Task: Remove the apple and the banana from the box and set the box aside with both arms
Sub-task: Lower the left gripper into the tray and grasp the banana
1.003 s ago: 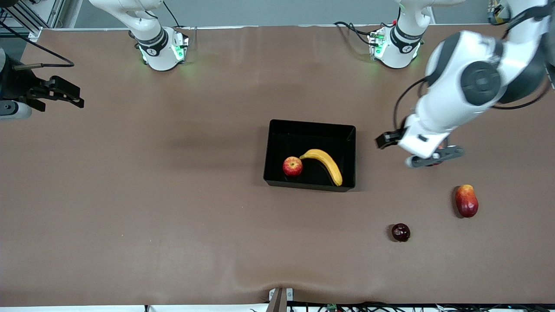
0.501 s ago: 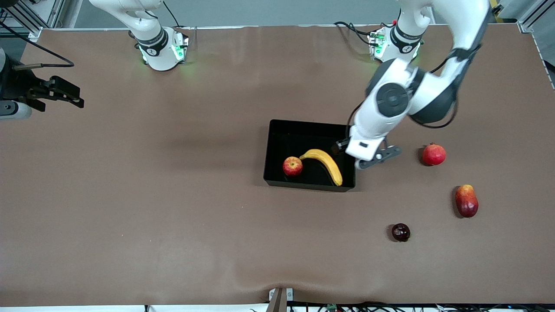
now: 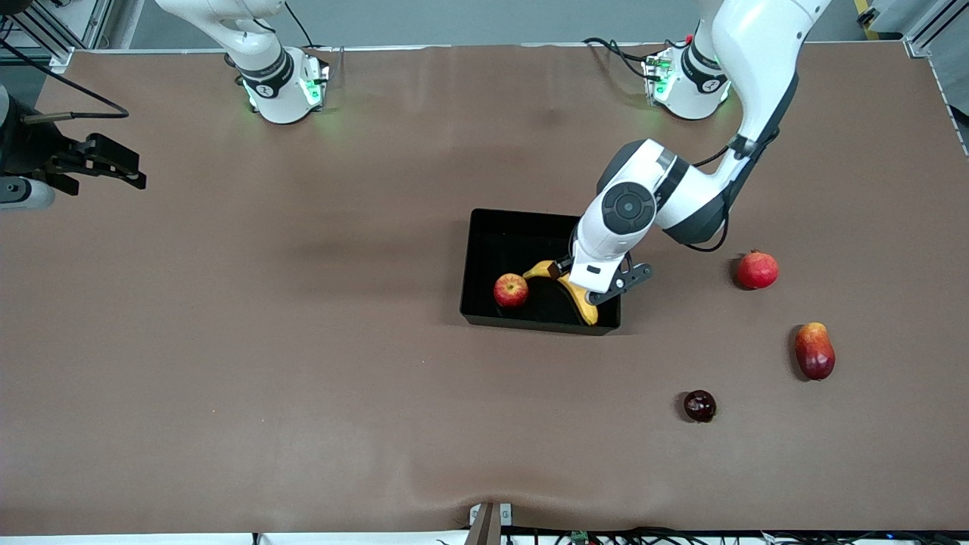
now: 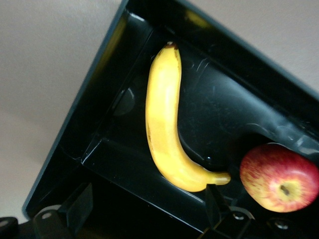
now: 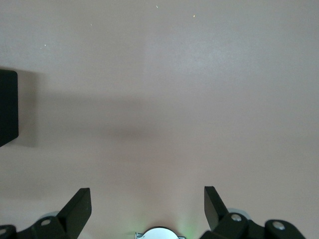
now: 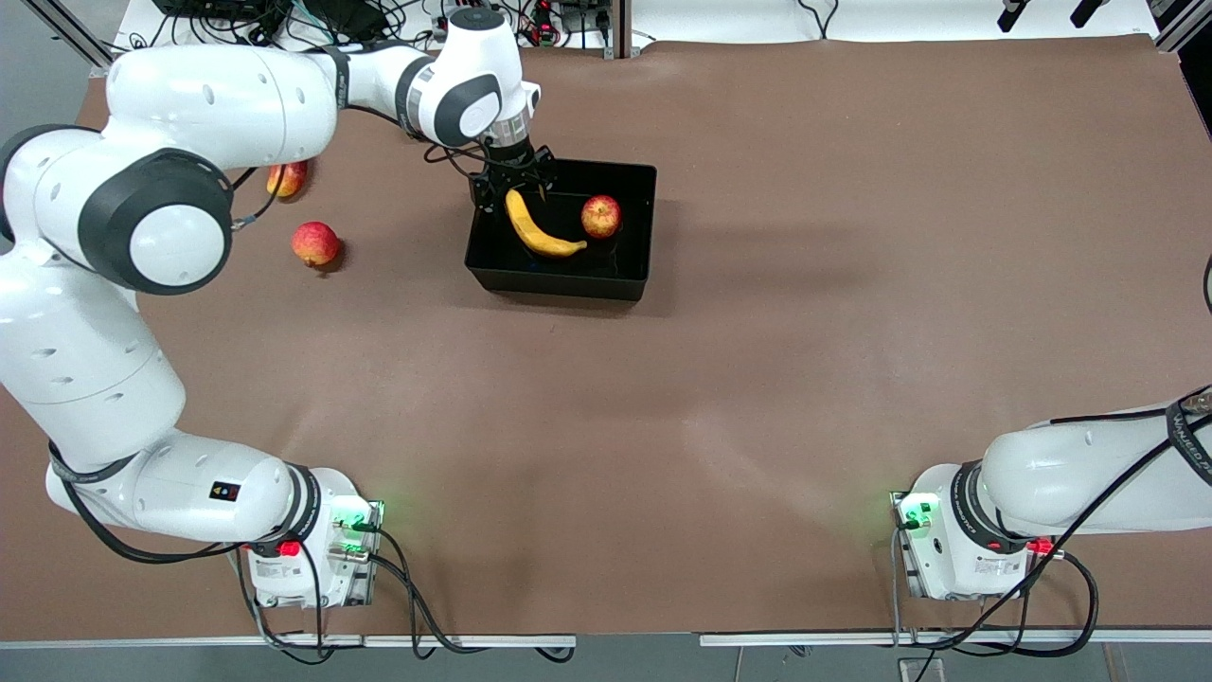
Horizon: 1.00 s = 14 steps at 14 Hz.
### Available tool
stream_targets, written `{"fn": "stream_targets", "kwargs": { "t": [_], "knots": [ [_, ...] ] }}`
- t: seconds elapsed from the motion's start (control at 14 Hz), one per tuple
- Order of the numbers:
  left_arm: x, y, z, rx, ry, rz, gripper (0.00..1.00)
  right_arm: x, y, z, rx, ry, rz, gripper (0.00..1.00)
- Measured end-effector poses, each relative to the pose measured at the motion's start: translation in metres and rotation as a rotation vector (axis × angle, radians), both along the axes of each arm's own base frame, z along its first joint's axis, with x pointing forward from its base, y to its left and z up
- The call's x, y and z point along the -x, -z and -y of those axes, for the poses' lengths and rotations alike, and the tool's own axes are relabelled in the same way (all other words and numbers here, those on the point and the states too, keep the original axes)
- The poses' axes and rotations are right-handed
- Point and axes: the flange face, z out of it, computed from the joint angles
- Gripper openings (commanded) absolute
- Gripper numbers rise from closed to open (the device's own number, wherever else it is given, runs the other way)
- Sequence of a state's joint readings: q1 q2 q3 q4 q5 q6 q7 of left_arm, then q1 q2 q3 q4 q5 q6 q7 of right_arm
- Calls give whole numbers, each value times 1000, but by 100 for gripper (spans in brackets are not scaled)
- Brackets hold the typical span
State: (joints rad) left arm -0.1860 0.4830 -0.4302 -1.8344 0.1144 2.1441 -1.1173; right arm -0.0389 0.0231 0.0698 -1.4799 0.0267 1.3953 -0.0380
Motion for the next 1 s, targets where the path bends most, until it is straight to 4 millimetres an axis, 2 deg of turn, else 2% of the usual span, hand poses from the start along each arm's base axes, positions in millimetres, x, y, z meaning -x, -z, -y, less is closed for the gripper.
{"fn": "stream_targets", "kwargs": {
  "t": [0.21, 0.57, 1.0],
  "knots": [
    [0, 24, 0, -49, -15, 11, 100, -1, 1, 0, 0, 0, -2, 100],
    [7, 58, 16, -46, -24, 37, 100, -1, 1, 6, 0, 12, -2, 100],
    [9, 82, 16, -69, -16, 41, 100, -4, 6, 15, 0, 27, -8, 100]
  ]
}}
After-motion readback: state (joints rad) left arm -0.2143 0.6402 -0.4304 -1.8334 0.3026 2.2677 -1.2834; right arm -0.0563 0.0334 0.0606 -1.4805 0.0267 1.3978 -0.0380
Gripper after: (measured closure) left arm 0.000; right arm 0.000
